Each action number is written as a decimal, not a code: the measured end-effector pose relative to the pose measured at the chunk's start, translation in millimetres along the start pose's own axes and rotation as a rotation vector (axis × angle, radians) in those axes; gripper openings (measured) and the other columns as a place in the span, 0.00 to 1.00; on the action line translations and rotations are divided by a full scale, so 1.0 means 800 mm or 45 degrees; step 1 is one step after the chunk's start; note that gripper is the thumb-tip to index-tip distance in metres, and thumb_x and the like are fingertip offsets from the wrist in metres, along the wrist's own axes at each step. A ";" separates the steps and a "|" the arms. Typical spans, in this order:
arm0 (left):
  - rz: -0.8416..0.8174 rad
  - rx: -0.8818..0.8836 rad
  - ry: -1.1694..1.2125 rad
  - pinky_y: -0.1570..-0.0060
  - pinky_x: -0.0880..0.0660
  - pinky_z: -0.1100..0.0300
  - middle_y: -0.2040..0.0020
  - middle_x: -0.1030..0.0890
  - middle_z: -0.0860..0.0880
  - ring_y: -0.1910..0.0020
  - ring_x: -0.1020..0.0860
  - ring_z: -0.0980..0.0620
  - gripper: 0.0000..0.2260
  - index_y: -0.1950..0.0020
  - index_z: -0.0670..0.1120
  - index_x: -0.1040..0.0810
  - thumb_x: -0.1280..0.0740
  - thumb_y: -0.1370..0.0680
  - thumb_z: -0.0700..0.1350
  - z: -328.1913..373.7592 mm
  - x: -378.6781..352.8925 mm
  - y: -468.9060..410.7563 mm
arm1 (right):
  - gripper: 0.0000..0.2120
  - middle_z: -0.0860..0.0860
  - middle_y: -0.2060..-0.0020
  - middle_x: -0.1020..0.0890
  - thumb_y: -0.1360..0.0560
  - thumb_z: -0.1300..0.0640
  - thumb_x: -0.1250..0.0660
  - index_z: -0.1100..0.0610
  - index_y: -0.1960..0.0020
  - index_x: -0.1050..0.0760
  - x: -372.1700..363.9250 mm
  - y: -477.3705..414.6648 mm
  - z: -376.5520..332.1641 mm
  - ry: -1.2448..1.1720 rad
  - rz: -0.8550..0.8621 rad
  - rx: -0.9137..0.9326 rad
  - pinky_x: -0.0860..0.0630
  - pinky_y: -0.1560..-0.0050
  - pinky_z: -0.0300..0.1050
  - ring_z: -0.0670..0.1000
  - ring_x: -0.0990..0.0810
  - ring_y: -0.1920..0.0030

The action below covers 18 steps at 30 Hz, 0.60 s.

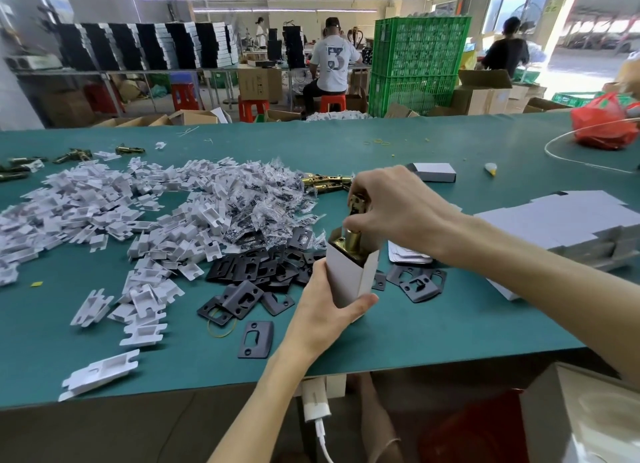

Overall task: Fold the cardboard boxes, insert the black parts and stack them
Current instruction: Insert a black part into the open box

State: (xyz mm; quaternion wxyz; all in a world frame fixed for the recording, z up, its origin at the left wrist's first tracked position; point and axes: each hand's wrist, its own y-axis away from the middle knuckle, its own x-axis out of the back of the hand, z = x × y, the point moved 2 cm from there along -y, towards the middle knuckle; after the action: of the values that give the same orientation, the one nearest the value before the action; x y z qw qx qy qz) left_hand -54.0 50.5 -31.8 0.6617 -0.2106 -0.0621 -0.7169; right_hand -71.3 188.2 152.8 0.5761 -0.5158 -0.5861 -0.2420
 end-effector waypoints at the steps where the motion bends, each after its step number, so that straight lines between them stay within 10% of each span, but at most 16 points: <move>1: -0.001 0.005 -0.003 0.45 0.24 0.62 0.40 0.23 0.59 0.42 0.23 0.61 0.34 0.36 0.58 0.34 0.23 0.33 0.69 0.000 0.000 0.000 | 0.20 0.56 0.61 0.18 0.29 0.46 0.23 0.62 0.53 0.22 -0.002 0.000 -0.004 0.068 -0.002 0.028 0.20 0.58 0.57 0.61 0.20 0.59; 18: 0.014 0.013 0.019 0.44 0.22 0.57 0.41 0.21 0.57 0.43 0.22 0.60 0.29 0.39 0.56 0.33 0.21 0.30 0.62 -0.002 0.000 0.001 | 0.10 0.50 0.53 0.21 0.19 0.54 0.37 0.57 0.47 0.18 -0.035 0.009 -0.011 0.314 -0.058 0.220 0.26 0.48 0.48 0.53 0.27 0.45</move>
State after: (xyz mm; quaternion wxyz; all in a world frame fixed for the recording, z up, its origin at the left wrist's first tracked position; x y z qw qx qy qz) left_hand -53.9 50.2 -33.4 0.6673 -0.2022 -0.0596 -0.7144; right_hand -66.8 173.7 126.3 0.6803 -0.4172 -0.5410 -0.2652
